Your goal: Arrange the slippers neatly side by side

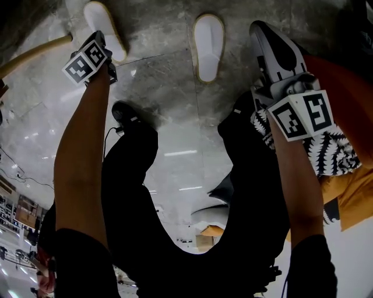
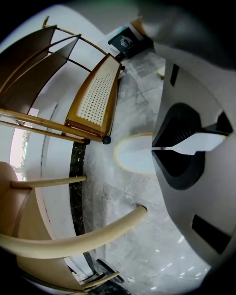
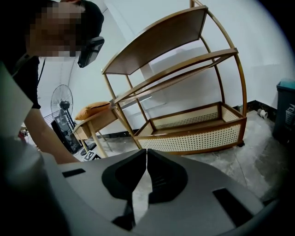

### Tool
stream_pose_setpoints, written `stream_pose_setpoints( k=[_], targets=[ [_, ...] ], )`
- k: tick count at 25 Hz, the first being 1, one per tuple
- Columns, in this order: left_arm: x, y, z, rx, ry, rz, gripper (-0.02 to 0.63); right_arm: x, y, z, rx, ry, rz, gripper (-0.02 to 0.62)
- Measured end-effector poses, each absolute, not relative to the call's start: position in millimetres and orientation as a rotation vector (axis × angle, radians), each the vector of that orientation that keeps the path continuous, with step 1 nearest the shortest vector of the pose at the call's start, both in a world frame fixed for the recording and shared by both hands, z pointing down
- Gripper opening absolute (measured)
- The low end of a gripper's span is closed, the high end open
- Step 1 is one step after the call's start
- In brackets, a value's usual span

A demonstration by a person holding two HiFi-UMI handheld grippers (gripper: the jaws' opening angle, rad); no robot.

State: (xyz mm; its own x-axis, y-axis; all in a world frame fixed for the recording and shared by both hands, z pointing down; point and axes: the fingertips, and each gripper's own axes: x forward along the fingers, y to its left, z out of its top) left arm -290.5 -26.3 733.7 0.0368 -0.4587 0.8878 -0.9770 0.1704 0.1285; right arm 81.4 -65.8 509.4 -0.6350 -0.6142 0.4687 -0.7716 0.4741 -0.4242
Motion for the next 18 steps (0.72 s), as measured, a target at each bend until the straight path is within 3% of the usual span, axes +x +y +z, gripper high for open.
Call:
stream_pose_setpoints(
  k=[10,18],
  targets=[
    [-181,42,697,1.403,-1.425,0.593,0.029,98,-46,464,1.183,-2.452,0.951,0.035],
    [-105,87,720,1.39,-1.344,0.576,0.029,124,-21,466,1.185,-2.404,1.036,0.035]
  ],
)
